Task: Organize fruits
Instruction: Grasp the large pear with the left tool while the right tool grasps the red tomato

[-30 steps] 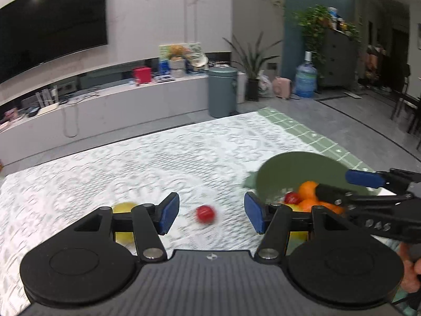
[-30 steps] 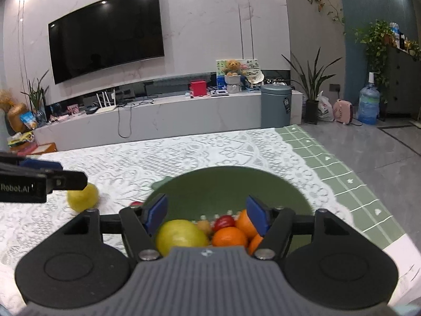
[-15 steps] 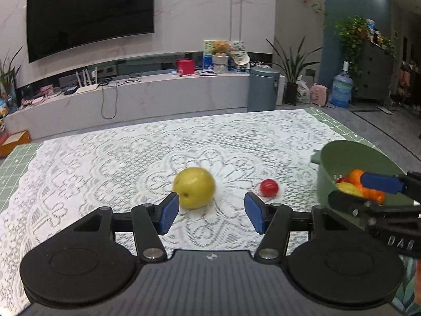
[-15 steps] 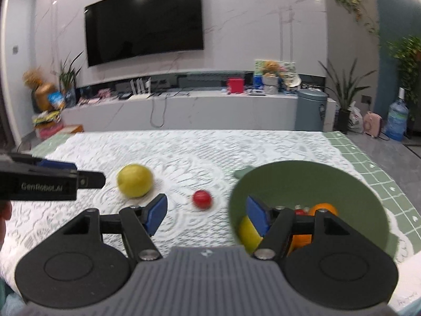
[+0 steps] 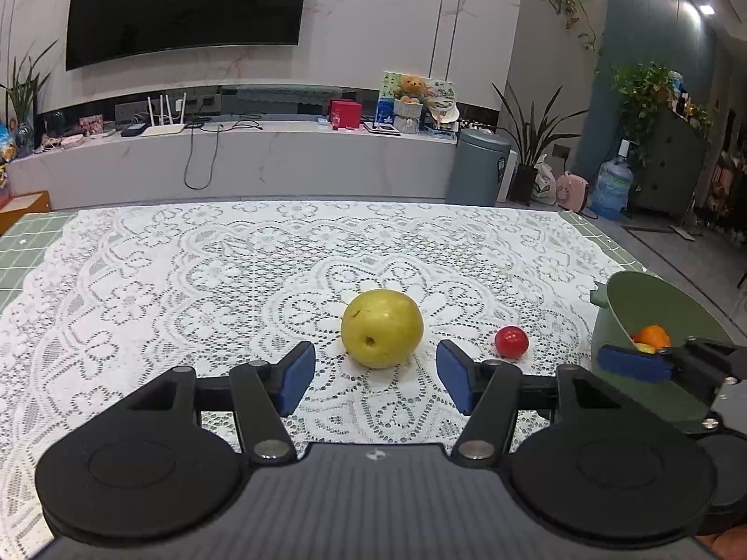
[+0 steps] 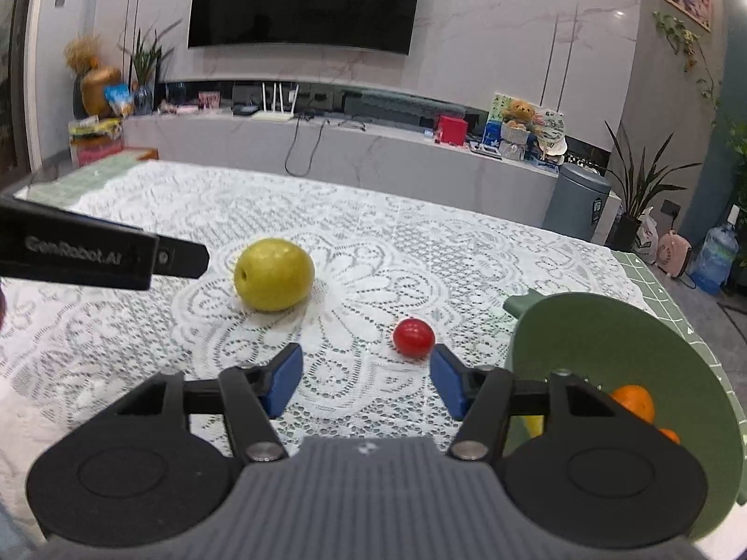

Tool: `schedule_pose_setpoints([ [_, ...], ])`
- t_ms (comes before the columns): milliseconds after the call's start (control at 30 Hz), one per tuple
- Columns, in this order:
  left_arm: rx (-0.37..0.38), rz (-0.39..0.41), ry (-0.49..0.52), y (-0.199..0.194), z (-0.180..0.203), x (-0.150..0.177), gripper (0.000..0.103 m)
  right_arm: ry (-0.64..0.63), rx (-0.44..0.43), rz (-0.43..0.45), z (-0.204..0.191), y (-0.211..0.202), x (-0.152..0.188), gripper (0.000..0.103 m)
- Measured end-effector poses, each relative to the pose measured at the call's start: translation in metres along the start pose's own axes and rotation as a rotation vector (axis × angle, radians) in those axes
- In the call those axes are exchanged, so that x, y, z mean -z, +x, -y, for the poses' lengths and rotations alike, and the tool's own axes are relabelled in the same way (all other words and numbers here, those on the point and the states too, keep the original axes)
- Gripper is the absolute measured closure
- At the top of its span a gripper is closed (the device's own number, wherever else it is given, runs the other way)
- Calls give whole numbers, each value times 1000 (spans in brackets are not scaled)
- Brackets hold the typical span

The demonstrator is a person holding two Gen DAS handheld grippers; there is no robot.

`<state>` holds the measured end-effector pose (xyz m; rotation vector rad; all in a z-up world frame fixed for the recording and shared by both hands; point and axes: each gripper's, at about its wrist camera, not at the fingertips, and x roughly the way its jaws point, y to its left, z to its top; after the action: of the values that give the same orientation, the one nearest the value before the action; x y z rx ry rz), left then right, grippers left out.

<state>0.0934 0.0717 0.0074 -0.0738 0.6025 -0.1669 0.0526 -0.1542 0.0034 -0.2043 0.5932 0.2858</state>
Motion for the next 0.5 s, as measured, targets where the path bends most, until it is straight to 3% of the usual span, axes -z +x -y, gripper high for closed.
schedule_pose_setpoints([
  [300, 54, -13, -17, 30, -4, 0, 30, -99, 92, -47, -10, 38, -3, 56],
  [500, 54, -39, -14, 51, -6, -1, 19, -127, 135, -61, -9, 61, -7, 61],
])
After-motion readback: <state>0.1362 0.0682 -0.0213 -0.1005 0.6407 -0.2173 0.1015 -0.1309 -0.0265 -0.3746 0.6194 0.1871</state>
